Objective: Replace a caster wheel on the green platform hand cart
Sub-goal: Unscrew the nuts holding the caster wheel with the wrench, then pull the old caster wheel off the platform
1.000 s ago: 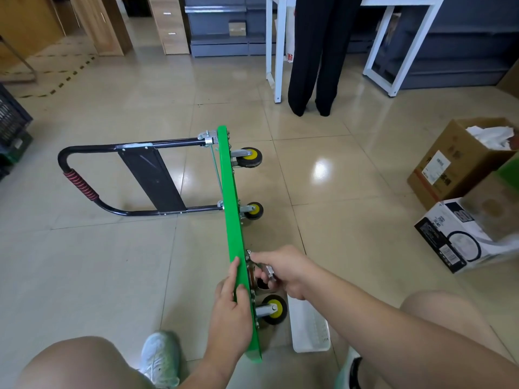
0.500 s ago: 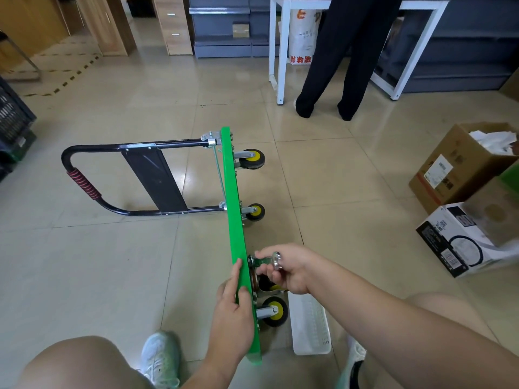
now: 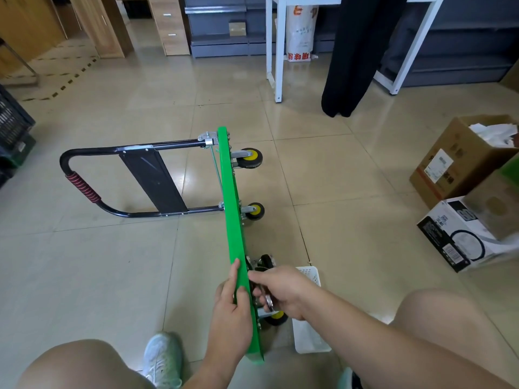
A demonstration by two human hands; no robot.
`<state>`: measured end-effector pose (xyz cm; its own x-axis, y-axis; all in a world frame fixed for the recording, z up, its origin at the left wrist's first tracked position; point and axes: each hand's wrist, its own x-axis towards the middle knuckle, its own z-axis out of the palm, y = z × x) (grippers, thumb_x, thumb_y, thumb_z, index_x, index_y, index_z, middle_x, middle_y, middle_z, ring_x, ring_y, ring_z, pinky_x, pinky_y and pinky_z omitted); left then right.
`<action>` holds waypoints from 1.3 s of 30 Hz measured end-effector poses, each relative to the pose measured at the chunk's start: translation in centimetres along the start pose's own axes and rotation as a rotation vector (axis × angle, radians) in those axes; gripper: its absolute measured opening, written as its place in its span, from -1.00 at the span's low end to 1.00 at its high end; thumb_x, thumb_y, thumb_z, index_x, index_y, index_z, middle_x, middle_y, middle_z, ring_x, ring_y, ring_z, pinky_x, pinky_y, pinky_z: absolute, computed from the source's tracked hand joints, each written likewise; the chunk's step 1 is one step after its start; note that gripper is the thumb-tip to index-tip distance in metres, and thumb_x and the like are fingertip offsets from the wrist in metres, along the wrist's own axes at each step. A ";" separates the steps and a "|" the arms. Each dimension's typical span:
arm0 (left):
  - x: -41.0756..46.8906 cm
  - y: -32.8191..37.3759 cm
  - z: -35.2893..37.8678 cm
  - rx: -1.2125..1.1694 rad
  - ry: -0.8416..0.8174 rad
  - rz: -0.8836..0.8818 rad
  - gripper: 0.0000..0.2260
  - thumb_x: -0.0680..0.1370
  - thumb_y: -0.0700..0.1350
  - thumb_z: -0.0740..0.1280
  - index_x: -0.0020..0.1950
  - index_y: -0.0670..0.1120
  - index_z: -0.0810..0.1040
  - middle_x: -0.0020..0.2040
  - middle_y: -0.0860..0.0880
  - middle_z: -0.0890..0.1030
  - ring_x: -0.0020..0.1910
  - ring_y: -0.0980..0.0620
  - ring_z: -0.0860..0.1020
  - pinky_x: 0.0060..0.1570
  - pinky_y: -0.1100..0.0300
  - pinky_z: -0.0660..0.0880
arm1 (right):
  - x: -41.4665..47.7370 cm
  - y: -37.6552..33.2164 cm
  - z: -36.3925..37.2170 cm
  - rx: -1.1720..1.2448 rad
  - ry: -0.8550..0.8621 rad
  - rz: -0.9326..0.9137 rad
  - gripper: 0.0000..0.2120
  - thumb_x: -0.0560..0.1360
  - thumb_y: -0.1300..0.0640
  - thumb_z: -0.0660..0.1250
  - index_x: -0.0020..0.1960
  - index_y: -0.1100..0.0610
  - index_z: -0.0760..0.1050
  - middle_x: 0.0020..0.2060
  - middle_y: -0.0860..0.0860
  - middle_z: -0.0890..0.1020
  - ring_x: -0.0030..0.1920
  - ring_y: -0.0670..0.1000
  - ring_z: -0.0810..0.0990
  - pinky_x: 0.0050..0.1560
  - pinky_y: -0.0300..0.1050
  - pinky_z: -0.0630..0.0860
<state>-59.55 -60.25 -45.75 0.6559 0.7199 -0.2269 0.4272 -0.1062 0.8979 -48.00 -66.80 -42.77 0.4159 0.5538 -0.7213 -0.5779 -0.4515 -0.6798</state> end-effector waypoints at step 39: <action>3.0 1.6 -2.8 0.091 -0.222 0.041 -0.55 0.72 -0.15 0.13 0.46 0.35 0.23 0.47 0.11 0.31 0.08 0.50 0.48 0.15 0.32 0.44 | 5.5 7.6 -10.9 0.238 0.396 0.108 -0.91 0.57 0.27 0.23 -0.02 0.19 0.51 -0.39 0.03 0.56 -0.43 -0.04 0.42 -0.43 -0.20 0.30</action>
<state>-58.64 -56.34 -43.99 0.7901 0.5465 -0.2776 0.4451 -0.2003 0.8728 -42.46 -74.81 -53.35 0.5537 0.1828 -0.8124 -0.7580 -0.2932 -0.5826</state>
